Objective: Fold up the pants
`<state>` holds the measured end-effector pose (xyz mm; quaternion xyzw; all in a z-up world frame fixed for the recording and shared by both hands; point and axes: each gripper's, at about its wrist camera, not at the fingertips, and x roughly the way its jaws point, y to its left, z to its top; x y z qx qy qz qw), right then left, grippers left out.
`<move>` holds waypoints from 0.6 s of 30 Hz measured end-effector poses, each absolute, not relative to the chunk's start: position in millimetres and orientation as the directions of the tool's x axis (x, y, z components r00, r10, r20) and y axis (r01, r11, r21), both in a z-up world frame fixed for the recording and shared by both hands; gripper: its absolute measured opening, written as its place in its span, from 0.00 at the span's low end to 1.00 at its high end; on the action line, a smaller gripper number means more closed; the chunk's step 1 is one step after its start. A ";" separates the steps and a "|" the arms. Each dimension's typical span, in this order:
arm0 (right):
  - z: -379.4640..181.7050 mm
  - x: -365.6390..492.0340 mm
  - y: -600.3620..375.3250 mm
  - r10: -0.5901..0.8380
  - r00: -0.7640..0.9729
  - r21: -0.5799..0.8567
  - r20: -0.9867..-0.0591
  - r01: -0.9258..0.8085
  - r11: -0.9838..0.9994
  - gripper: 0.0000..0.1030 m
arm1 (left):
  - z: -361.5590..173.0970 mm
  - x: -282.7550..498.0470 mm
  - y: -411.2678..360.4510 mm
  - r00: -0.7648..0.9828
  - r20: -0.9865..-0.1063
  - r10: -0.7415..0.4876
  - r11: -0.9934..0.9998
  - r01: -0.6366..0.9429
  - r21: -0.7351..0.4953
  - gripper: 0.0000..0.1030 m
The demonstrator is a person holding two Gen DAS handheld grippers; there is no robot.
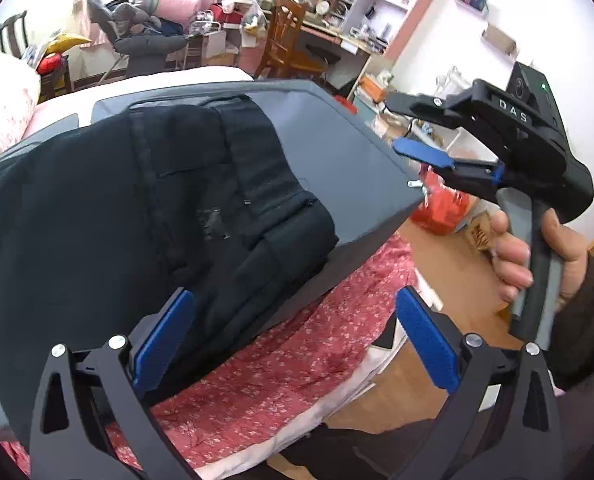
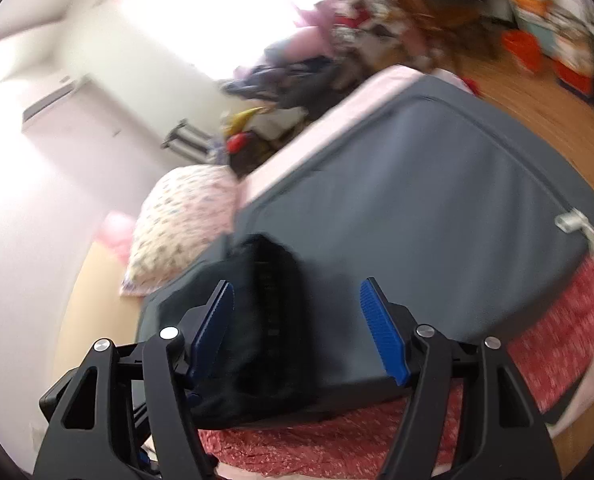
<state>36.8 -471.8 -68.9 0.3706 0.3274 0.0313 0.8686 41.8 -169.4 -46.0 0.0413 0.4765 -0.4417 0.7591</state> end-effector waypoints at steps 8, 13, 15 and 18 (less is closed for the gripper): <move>-55.9 75.0 -373.0 0.404 0.708 0.497 -0.579 -0.087 0.863 0.52 | -26.3 88.7 -55.3 0.385 -0.660 -0.645 0.758 0.432 -0.489 0.98; -65.6 88.1 -336.8 0.418 0.676 0.444 -0.607 -0.148 0.884 0.50 | -27.4 118.6 -17.0 0.445 -0.654 -0.612 0.789 0.292 -0.540 0.98; -81.7 94.0 -335.9 0.394 0.649 0.430 -0.651 -0.113 0.896 0.50 | -32.9 123.7 -20.4 0.442 -0.675 -0.591 0.806 0.284 -0.520 0.98; -128.7 102.2 -351.9 0.367 0.556 0.460 -0.746 0.033 0.887 0.35 | -60.8 137.8 -31.0 0.375 -0.781 -0.499 0.866 0.198 -0.459 0.98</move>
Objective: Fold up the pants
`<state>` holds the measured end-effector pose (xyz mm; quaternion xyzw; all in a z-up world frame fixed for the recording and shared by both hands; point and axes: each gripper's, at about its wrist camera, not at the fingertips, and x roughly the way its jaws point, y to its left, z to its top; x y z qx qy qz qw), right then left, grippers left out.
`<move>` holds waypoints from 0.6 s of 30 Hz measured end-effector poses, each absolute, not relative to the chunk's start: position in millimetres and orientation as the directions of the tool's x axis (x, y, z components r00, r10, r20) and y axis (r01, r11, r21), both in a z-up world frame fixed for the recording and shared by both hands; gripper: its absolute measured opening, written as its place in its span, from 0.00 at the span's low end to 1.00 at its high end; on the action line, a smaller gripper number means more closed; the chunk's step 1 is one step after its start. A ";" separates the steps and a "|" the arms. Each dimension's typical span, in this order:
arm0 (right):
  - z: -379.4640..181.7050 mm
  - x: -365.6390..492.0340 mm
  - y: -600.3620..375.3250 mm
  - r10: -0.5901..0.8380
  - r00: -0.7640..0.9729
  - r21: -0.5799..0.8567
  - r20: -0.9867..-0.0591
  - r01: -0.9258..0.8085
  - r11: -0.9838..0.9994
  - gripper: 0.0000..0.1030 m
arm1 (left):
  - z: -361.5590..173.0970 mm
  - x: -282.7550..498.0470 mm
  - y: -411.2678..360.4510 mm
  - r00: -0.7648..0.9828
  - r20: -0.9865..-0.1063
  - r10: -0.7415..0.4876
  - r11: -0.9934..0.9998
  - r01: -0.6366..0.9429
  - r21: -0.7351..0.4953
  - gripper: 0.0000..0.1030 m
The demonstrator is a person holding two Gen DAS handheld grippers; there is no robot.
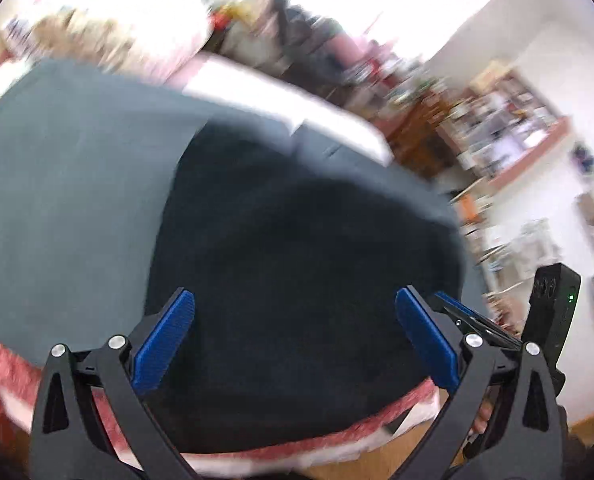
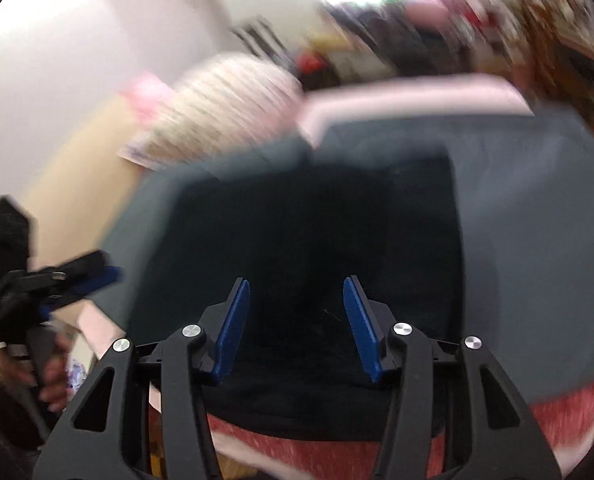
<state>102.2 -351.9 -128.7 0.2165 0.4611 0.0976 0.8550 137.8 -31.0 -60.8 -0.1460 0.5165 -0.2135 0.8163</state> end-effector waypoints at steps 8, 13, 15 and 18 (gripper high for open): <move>-96.0 88.7 -375.8 0.367 0.645 0.529 -0.670 0.068 0.846 0.28 | -62.9 149.9 -30.5 0.345 -0.749 -0.565 0.825 0.216 -0.523 0.98; -74.6 103.9 -368.1 0.348 0.680 0.498 -0.646 0.030 0.867 0.48 | -50.6 172.5 -36.2 0.381 -0.735 -0.561 0.827 0.233 -0.511 0.98; -83.5 113.4 -358.7 0.326 0.642 0.449 -0.694 0.032 0.893 0.57 | -60.5 183.8 -42.4 0.358 -0.771 -0.527 0.850 0.221 -0.479 0.98; -119.8 123.6 -351.0 0.316 0.547 0.418 -0.775 0.068 0.906 0.57 | -82.4 192.7 -44.5 0.293 -0.836 -0.464 0.886 0.178 -0.429 0.98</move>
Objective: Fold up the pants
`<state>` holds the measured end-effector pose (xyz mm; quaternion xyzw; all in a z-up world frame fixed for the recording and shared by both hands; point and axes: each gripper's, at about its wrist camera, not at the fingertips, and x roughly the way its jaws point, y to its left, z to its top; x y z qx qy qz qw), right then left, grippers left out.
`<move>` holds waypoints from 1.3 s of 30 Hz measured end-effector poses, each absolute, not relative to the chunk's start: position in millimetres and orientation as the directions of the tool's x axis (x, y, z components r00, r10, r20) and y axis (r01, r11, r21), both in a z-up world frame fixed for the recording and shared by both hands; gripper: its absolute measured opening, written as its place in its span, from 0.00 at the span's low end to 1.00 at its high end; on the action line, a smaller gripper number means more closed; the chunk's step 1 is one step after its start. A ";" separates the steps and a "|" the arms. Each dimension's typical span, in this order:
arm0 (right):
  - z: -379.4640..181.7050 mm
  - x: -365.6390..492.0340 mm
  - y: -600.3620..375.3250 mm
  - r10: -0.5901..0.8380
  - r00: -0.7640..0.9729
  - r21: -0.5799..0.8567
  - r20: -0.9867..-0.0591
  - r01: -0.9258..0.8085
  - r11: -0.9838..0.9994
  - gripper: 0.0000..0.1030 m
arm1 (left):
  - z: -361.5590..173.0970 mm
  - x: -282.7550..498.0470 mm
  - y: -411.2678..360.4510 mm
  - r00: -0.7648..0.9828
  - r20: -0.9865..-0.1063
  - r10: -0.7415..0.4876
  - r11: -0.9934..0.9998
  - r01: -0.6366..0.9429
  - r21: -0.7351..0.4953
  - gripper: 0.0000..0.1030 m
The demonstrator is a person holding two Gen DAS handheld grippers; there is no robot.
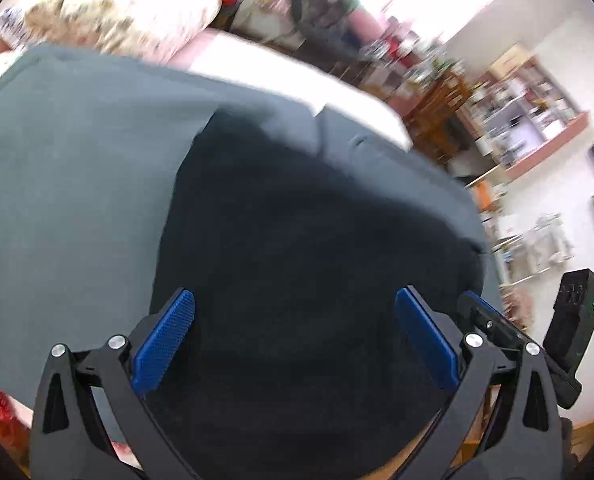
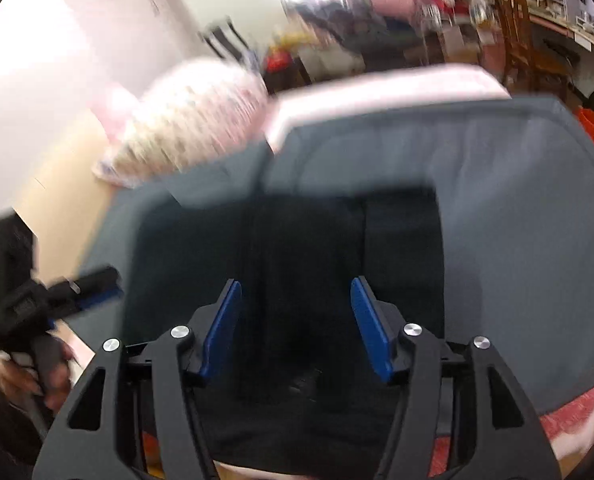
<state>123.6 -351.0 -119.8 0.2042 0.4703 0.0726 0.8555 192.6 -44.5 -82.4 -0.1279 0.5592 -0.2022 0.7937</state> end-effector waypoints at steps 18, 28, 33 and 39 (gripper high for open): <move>-112.5 129.7 -340.8 0.253 0.528 0.320 -0.811 0.037 0.947 0.60 | -64.0 183.1 -48.5 0.395 -0.864 -0.312 0.940 0.262 -0.219 0.98; -101.1 127.2 -324.5 0.173 0.535 0.220 -0.827 0.026 0.975 0.64 | -67.8 177.6 -42.9 0.406 -0.867 -0.290 0.947 0.251 -0.199 0.98; -95.6 126.1 -319.1 0.169 0.547 0.208 -0.820 0.009 0.978 0.65 | -68.6 178.8 -43.5 0.404 -0.866 -0.294 0.945 0.257 -0.201 0.98; -114.4 130.8 -314.6 0.155 0.504 0.184 -0.849 0.007 0.983 0.68 | -87.4 184.8 -42.9 0.345 -0.898 -0.274 0.952 0.232 -0.201 0.98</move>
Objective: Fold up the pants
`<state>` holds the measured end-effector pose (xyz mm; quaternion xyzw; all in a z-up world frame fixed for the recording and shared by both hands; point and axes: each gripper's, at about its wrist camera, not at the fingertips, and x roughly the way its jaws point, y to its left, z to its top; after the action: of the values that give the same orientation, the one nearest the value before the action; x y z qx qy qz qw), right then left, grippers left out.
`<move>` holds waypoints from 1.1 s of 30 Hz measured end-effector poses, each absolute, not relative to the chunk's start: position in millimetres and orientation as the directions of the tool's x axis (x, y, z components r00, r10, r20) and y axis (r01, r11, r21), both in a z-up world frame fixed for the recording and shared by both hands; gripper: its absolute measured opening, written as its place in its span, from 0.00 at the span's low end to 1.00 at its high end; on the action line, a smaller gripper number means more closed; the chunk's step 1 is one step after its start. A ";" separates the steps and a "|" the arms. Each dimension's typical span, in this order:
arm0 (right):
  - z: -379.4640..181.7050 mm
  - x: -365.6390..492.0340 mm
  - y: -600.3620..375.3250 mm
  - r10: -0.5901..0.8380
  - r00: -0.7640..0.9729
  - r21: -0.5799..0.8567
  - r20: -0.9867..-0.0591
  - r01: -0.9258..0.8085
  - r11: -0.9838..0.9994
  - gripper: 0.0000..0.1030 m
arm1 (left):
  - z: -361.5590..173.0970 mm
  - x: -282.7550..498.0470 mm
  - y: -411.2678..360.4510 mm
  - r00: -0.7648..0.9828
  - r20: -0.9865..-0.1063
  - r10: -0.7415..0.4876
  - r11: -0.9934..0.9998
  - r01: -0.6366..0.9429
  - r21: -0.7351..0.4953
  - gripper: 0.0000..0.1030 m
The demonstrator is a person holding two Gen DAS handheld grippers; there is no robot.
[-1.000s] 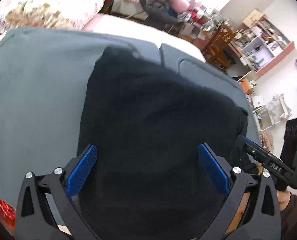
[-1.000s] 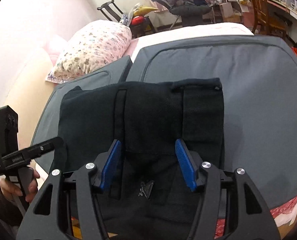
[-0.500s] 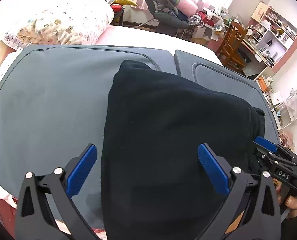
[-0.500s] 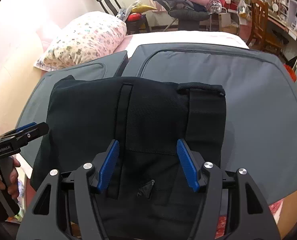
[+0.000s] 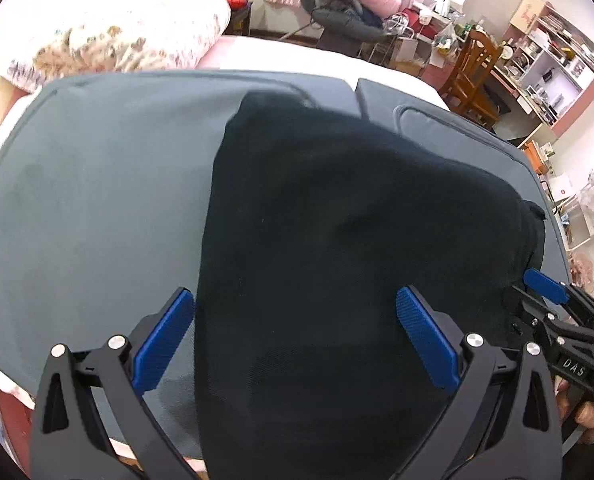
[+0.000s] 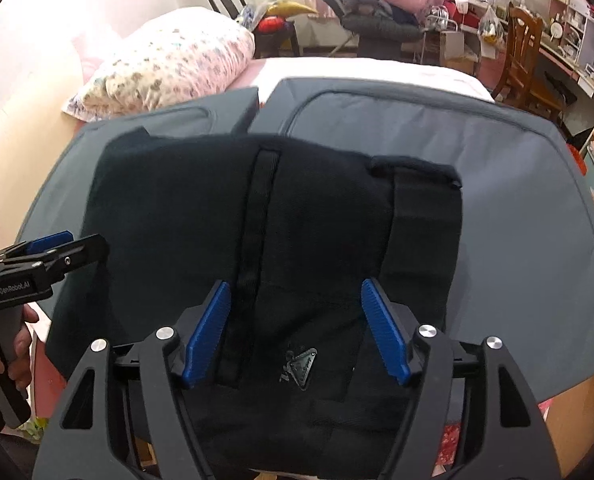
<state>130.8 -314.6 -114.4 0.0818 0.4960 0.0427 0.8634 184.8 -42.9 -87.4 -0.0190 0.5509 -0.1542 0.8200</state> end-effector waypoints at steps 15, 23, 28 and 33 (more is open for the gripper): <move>-112.0 131.4 -431.2 0.485 0.477 0.621 -0.733 0.179 0.763 0.88 | -78.4 222.1 31.1 0.311 -0.837 -0.451 0.890 0.086 -0.448 0.98; -173.3 140.2 -455.9 0.629 0.326 0.708 -0.706 0.287 0.645 0.88 | -112.2 248.4 42.2 0.157 -0.879 -0.450 0.892 0.032 -0.451 0.98; -183.3 141.5 -441.5 0.721 0.297 0.780 -0.626 0.233 0.581 0.88 | -111.1 250.8 35.7 0.119 -0.838 -0.533 0.846 0.043 -0.532 0.98; -188.5 143.3 -426.4 0.751 0.260 0.794 -0.607 0.167 0.584 0.88 | -121.2 247.3 22.4 0.058 -0.810 -0.584 0.812 0.061 -0.581 0.98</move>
<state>143.3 -426.4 -188.5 0.4029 0.5695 0.2136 0.6839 247.3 22.4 -121.2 -0.2020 0.6463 -0.2308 0.6988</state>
